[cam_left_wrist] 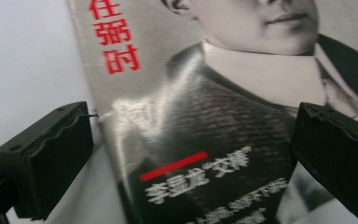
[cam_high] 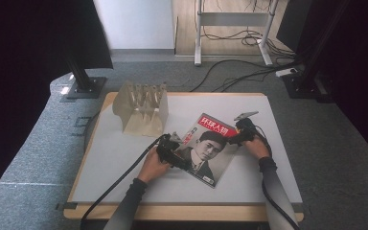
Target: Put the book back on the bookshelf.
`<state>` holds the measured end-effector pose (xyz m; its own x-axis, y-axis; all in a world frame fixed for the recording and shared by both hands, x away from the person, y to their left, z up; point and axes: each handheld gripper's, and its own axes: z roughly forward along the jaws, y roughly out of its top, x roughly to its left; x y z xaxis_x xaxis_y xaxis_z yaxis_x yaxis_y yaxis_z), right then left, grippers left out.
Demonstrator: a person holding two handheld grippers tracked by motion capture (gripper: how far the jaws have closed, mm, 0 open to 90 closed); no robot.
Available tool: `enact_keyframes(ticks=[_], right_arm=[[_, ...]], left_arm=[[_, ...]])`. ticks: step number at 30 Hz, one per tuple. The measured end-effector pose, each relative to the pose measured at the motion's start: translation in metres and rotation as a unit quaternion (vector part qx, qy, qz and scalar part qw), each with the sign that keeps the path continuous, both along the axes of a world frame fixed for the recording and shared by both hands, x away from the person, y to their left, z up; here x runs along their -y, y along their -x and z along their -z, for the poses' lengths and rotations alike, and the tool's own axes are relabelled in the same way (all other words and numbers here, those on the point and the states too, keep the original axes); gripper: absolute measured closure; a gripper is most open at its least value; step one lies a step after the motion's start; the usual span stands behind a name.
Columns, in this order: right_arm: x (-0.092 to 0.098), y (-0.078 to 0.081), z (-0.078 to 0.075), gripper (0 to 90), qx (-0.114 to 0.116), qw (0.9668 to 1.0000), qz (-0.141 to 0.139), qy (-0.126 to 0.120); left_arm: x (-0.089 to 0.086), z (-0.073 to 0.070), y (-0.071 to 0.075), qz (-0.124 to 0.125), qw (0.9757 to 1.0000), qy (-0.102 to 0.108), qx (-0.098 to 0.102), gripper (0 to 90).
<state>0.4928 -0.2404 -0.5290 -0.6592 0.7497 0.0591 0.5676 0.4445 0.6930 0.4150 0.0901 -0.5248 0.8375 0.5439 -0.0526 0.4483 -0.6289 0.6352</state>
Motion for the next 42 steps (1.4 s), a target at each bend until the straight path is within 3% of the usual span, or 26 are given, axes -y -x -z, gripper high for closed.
enact_keyframes(ticks=[6, 12, 25, 32, 34, 42], right_arm=[[0.002, 0.007, 0.001, 3.6, 0.003, 1.0000, 0.004, -0.007], [0.000, 0.021, 0.000, 4.1, 0.001, 1.0000, 0.005, 0.002], [-0.006, 0.063, 0.001, 4.4, 0.004, 1.0000, 0.000, 0.000], [-0.008, 0.084, 0.004, 4.8, 0.022, 0.9996, 0.013, -0.011], [-0.003, 0.090, 0.000, 5.7, 0.018, 0.9991, 0.037, 0.001], [0.013, 0.121, -0.007, 5.6, 0.027, 0.9978, 0.054, 0.027]], left_arm=[[-0.004, 0.000, 0.008, 0.002, 1.0000, 0.002, 0.001, 0.0], [-0.011, -0.002, 0.013, 0.018, 0.9997, -0.013, -0.008, 0.0], [-0.024, -0.005, 0.029, 0.034, 0.9990, -0.024, -0.015, 0.0], [-0.030, -0.001, 0.041, 0.022, 0.9997, -0.002, -0.003, 0.0], [-0.030, 0.000, 0.043, 0.021, 0.9998, -0.001, 0.000, 0.0], [-0.026, -0.002, 0.054, 0.021, 0.9997, -0.010, -0.004, 0.0]])
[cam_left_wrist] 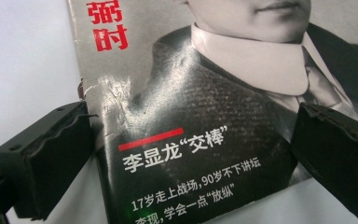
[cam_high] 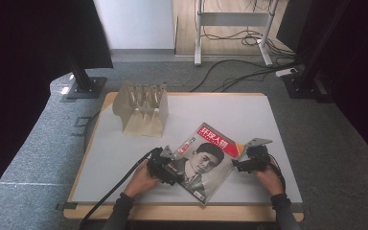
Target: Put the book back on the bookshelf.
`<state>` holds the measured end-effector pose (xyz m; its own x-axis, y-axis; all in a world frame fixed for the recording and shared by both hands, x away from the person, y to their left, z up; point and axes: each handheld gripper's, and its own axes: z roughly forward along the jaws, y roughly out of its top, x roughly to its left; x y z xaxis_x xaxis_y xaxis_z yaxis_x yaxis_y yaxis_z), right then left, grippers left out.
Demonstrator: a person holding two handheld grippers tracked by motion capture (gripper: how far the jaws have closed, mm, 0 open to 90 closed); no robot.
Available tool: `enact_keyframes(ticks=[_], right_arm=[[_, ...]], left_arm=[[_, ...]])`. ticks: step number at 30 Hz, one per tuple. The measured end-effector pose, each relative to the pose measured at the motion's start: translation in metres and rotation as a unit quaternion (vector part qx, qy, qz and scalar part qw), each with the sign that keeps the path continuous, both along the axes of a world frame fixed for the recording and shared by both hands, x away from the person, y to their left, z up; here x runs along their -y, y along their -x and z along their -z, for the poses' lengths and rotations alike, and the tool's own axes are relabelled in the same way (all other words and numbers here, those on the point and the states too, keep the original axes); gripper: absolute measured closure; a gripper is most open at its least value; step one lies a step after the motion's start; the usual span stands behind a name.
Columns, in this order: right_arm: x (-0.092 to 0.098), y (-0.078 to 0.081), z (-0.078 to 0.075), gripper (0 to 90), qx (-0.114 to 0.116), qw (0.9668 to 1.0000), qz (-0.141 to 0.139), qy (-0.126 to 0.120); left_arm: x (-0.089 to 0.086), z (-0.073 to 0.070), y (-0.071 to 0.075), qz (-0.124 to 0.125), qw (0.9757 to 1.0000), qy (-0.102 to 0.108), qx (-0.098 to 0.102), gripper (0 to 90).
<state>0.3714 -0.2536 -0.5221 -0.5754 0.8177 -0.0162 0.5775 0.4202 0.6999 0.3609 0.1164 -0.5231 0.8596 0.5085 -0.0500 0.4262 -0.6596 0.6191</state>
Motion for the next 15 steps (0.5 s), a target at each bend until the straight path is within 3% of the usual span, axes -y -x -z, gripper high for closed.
enact_keyframes(ticks=[6, 9, 12, 15], right_arm=[[0.002, 0.020, 0.006, 5.6, -0.015, 0.9999, -0.004, 0.003], [-0.001, 0.024, 0.007, 3.7, -0.006, 1.0000, 0.000, 0.006], [-0.002, 0.023, 0.009, 0.0, 0.004, 0.9999, 0.005, 0.014], [-0.001, 0.022, 0.010, 0.0, 0.001, 0.9999, 0.010, 0.007]], left_arm=[[0.006, -0.004, 0.015, 0.027, 0.9995, -0.016, -0.010, 0.0], [0.001, -0.007, 0.011, 0.032, 0.9994, -0.011, -0.008, 0.0], [-0.014, -0.014, -0.004, -0.005, 0.9996, -0.019, 0.019, 0.0], [-0.034, -0.021, -0.022, -0.056, 0.9976, -0.015, 0.036, 0.0]])
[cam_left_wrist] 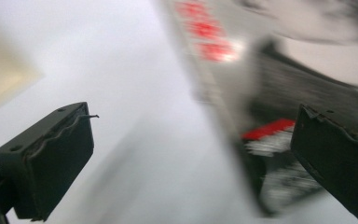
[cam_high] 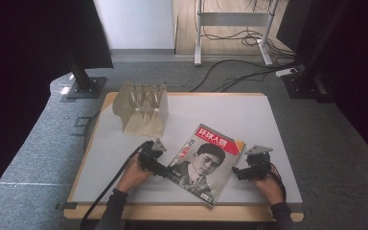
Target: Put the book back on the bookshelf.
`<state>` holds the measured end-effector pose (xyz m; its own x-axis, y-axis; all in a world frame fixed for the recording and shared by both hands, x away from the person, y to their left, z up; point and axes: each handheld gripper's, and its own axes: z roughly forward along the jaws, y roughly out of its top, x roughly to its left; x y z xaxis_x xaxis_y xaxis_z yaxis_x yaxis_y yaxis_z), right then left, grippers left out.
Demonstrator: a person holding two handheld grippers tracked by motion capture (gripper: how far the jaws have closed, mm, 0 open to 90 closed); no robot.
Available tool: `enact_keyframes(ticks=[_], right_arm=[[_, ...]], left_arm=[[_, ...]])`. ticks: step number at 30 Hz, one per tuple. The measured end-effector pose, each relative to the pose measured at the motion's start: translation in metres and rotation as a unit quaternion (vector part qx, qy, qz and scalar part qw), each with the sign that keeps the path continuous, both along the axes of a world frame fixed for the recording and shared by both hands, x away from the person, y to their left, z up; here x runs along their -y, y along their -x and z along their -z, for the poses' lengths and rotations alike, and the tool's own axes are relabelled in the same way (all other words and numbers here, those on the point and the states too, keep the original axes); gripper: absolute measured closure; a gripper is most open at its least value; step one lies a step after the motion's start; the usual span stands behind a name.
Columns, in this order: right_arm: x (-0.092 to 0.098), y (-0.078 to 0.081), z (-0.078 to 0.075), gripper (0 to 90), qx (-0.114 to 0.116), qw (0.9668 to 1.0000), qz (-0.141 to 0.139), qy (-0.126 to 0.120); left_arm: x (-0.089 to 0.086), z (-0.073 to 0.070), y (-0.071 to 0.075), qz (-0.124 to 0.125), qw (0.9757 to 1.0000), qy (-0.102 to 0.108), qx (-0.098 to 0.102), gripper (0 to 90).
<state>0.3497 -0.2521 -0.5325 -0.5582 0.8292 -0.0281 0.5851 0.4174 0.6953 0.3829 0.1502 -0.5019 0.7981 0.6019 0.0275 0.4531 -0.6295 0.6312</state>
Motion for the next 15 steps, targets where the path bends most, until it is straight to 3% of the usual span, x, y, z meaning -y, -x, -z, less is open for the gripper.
enact_keyframes(ticks=[2, 6, 8, 10, 15], right_arm=[[0.000, -0.002, 0.001, 0.0, 0.002, 1.0000, 0.006, -0.002], [-0.001, -0.004, 0.000, 0.0, 0.003, 1.0000, 0.009, -0.001], [-0.003, -0.005, -0.001, 0.0, 0.005, 0.9999, 0.012, 0.005], [-0.004, -0.007, -0.001, 0.0, 0.005, 0.9999, 0.010, 0.010], [-0.005, -0.021, -0.002, 0.0, 0.006, 0.9997, 0.020, 0.016]], left_arm=[[-0.007, 0.000, -0.009, -0.032, 0.9994, 0.003, 0.010, 0.0], [-0.007, 0.011, -0.020, -0.055, 0.9981, -0.026, 0.014, 0.0], [-0.004, 0.017, -0.020, -0.052, 0.9982, -0.029, 0.004, 0.0], [0.000, 0.019, -0.019, -0.049, 0.9986, -0.018, -0.001, 0.0], [0.004, 0.017, -0.008, -0.048, 0.9982, -0.033, 0.013, 0.3]])
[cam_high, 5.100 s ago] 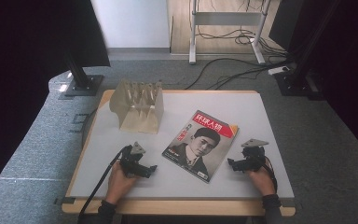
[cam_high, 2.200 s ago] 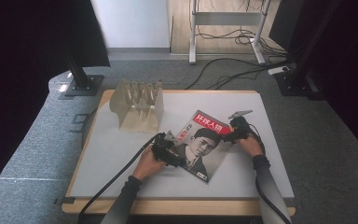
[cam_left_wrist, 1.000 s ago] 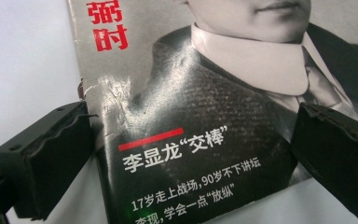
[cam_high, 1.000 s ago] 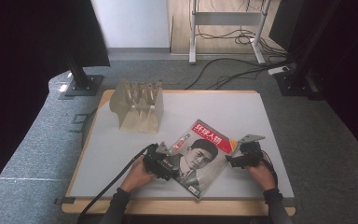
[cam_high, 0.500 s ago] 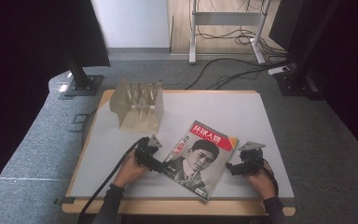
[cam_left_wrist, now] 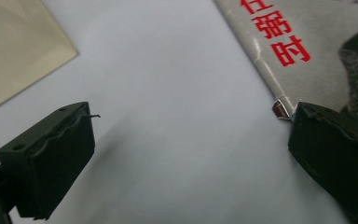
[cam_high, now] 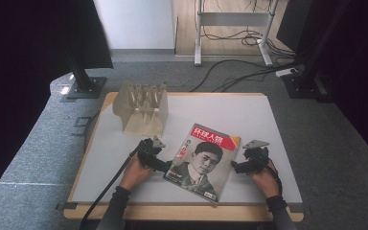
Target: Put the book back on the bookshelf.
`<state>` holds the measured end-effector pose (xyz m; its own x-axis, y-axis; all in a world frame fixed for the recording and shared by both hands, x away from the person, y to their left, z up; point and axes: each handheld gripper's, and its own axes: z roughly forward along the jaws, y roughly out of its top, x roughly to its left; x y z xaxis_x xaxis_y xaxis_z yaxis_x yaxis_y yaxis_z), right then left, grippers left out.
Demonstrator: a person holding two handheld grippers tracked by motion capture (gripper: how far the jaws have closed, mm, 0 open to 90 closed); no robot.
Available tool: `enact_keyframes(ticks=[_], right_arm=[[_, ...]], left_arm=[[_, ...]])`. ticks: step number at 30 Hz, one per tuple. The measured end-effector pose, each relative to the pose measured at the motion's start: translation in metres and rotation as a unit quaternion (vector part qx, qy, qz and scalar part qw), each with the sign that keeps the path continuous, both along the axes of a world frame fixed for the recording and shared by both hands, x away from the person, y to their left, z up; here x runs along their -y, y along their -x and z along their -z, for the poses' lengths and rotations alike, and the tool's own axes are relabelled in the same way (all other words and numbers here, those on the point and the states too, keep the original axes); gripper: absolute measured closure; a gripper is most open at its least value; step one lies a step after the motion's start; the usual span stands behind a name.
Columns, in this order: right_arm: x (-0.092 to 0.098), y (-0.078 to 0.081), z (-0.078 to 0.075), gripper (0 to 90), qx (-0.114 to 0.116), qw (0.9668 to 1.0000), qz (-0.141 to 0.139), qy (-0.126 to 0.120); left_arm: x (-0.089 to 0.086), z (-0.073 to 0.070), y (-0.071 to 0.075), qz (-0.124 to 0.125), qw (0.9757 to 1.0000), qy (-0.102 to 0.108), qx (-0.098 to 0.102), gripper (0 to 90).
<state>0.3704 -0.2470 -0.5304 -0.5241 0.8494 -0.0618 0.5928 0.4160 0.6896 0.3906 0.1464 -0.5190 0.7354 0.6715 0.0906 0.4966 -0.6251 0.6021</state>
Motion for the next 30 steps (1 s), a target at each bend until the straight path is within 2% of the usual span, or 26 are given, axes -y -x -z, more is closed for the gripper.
enact_keyframes(ticks=[5, 10, 18, 25, 30], right_arm=[[-0.001, -0.014, 0.000, 0.0, 0.002, 0.9999, 0.013, -0.002], [-0.002, -0.030, 0.001, 0.0, -0.008, 0.9997, 0.020, -0.011], [-0.005, -0.048, 0.002, 0.0, -0.015, 0.9992, 0.031, -0.021], [-0.012, -0.064, 0.001, 0.0, -0.019, 0.9989, 0.039, -0.017], [-0.023, -0.077, -0.001, 0.0, -0.017, 0.9990, 0.040, -0.001]], left_arm=[[0.001, 0.001, 0.016, 0.010, 0.9999, 0.008, -0.005, 0.2], [0.002, 0.003, 0.027, 0.016, 0.9996, 0.022, -0.004, 0.2], [0.013, 0.003, 0.047, 0.040, 0.9990, 0.021, -0.002, 0.0], [0.026, 0.006, 0.061, 0.069, 0.9965, 0.043, -0.018, 0.0], [0.033, 0.008, 0.065, 0.086, 0.9944, 0.055, -0.027, 0.0]])
